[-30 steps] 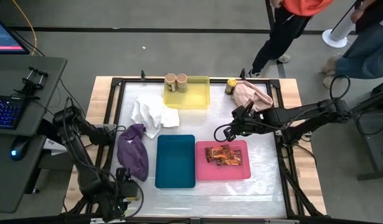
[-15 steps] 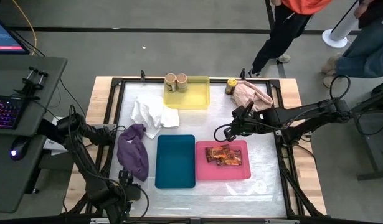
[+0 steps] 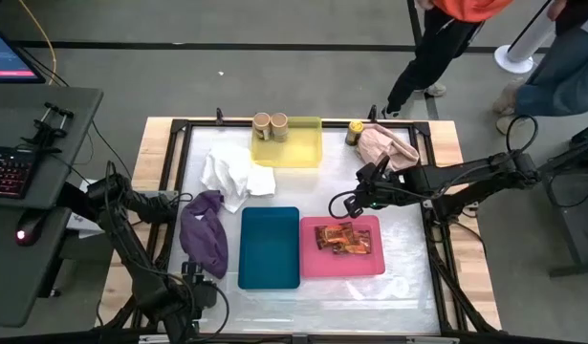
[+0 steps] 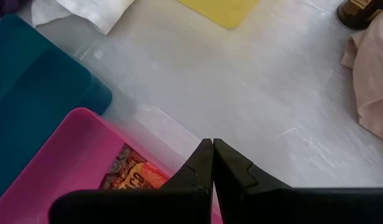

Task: Sort spices by type
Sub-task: Put the bottom yellow seasoning bottle into the blue bin

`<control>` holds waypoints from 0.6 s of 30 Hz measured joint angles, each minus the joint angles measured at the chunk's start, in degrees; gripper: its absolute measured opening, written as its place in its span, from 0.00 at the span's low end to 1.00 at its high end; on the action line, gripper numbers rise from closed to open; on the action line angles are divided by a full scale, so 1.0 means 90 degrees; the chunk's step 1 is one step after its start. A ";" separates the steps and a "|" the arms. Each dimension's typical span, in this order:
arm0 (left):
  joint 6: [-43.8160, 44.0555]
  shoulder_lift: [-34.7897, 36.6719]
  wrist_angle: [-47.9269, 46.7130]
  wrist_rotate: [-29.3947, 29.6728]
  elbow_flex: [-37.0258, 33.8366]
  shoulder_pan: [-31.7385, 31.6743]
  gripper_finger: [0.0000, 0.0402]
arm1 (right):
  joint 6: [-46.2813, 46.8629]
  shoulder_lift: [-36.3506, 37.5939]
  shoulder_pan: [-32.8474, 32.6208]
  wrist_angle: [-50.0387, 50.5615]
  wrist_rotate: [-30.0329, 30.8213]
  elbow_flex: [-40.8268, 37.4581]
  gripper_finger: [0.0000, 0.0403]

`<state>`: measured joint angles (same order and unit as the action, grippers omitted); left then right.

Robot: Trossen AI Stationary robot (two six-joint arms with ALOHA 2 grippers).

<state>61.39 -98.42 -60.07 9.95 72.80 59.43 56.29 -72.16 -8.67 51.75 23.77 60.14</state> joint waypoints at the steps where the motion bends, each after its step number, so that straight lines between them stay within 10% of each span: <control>1: 0.0000 0.0017 -0.0005 -0.0031 0.0000 -0.0026 0.49 | -0.0029 0.0000 0.0000 0.0000 0.0000 0.0000 0.00; 11: -0.1530 0.1450 -0.1294 0.0635 0.0897 -0.1235 0.49 | -0.0092 0.0000 0.0000 -0.0005 -0.0042 0.0000 0.00; 18: -0.3769 0.1741 -0.1480 0.0911 0.1690 -0.3596 0.49 | 0.0255 0.0000 0.0000 -0.0010 -0.0195 0.0000 0.00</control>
<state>27.46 -82.75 -73.39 18.15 88.01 27.07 58.59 -72.16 -8.67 51.66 22.01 60.14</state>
